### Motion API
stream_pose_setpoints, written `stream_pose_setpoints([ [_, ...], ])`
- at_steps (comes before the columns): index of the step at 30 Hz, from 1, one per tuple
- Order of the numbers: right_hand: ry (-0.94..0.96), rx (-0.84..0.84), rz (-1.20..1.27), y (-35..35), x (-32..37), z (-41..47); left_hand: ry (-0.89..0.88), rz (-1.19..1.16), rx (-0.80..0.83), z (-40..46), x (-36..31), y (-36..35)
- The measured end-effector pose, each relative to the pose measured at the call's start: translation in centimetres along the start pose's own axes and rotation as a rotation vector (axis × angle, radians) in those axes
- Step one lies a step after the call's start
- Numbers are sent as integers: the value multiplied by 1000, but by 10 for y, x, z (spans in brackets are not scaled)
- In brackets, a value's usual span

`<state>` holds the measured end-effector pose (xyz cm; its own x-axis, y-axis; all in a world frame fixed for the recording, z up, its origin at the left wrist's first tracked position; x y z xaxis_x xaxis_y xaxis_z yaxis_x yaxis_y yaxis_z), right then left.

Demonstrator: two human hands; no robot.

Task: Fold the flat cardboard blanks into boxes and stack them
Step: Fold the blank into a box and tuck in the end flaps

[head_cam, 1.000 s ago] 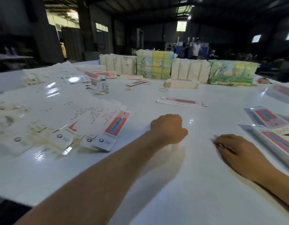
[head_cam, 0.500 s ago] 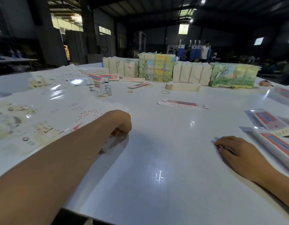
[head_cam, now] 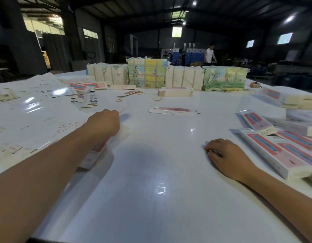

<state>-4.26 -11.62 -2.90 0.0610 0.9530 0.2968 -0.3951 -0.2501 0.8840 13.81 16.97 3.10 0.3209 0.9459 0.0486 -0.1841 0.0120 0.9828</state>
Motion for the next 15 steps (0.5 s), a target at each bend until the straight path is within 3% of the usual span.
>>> stream_pose_setpoints([
  [4, -6, 0, 1, 2, 2, 0, -344, -250, -91, -26, -101, 17],
  [9, 40, -1, 46, 9, 8, -5, -753, -193, -229, -84, -198, -19],
  [12, 62, 60, 144, 10, 8, -10, -772, -263, -287, -88, -204, -35],
  [15, 28, 90, 50, 8, 1, -12, -753, -273, -315, -87, -201, -36],
])
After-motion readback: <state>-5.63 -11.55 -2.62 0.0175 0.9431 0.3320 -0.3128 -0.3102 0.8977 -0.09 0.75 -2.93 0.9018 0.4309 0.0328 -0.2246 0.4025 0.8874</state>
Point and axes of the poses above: each hand's wrist, its own z-axis towards the middle knuckle, its own y-axis out of the back of the hand, x = y × z, the point moved 5 cm from there along z, towards the middle knuckle, and after that the axes turned 2 degrees about -y, right-handed, at the moved point
